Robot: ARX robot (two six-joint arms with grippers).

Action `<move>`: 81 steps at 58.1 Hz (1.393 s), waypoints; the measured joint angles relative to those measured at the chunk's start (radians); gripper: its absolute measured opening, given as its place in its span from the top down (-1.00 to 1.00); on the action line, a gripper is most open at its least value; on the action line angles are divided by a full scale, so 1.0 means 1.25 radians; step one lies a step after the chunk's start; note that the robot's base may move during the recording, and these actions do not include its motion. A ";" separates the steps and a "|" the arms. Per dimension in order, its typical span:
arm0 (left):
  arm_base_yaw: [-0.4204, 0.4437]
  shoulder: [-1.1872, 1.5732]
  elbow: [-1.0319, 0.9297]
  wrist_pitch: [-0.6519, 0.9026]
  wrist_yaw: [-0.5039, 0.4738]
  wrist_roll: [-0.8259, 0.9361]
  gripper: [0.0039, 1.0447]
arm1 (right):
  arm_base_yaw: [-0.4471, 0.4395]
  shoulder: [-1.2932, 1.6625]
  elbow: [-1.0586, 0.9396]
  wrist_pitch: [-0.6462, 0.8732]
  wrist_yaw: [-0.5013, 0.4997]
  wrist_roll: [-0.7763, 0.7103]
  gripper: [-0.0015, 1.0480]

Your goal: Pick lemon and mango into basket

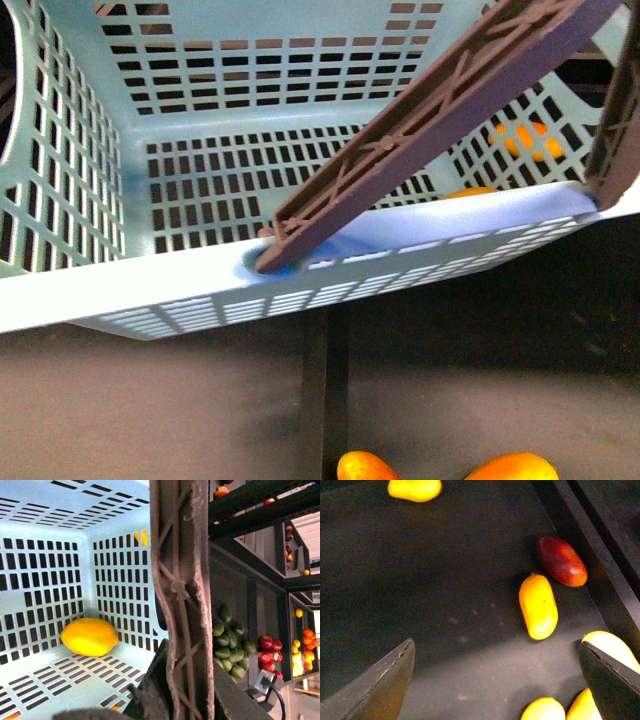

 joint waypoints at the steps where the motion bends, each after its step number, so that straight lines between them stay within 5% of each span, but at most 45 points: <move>1: 0.000 0.000 0.000 0.000 -0.003 0.001 0.88 | -0.017 0.039 0.016 0.019 -0.004 -0.004 -0.83; 24: 0.002 0.000 0.000 0.000 0.006 0.000 0.88 | -0.205 0.573 0.241 0.126 -0.045 -0.075 -0.83; 81: 0.002 0.000 0.000 0.000 -0.003 0.002 0.88 | -0.193 0.912 0.487 0.114 -0.004 -0.002 -0.83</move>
